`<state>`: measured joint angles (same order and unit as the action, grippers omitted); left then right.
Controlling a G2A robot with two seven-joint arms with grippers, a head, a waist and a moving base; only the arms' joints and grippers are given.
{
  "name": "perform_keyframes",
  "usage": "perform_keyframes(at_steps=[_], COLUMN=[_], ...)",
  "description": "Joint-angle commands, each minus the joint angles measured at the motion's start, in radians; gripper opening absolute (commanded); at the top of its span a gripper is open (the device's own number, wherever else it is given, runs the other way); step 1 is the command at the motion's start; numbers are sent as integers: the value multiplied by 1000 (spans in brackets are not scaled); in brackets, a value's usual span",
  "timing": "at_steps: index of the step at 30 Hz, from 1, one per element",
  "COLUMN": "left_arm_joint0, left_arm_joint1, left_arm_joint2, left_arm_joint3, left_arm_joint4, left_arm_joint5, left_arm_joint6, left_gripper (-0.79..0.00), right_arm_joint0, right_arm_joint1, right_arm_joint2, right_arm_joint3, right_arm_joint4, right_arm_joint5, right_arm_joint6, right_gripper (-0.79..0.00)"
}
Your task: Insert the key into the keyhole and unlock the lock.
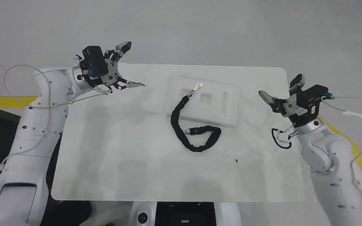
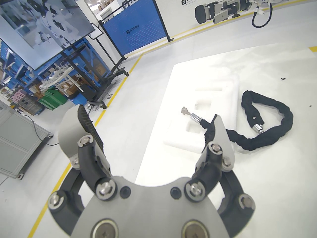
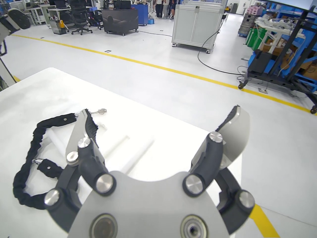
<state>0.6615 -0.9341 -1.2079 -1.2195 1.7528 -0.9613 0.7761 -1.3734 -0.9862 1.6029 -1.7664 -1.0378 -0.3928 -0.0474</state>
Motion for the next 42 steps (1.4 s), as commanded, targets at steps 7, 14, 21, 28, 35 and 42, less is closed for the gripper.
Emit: perform_keyframes(at_steps=[7,14,21,28,35,42], left_arm_joint0=[41,84,86,86,86,86], left_arm_joint1=[52,76,77,77,77,77], left_arm_joint2=[-135,-195,-197,-197,-197,-197], left_arm_joint3=[-16,-31,-32,-32,-32,-32], left_arm_joint4=[54,55,53,54,54,54], left_arm_joint5=[-15,-22,-22,-22,-22,-22], left_arm_joint6=[34,55,55,55,55,55], left_gripper=[0,-1,-1,-1,-1,-1], right_arm_joint0=[-7,-2,-2,-2,-2,-2], right_arm_joint1=[3,4,4,4,4,4], right_arm_joint2=[77,98,98,98,98,98], right_arm_joint3=[-3,-1,-1,-1,-1,-1], right_arm_joint4=[-16,-27,-27,-27,-27,-27], right_arm_joint5=[24,23,23,23,23,23], right_arm_joint6=[14,13,13,13,13,13], right_gripper=[0,-1,-1,-1,-1,-1])
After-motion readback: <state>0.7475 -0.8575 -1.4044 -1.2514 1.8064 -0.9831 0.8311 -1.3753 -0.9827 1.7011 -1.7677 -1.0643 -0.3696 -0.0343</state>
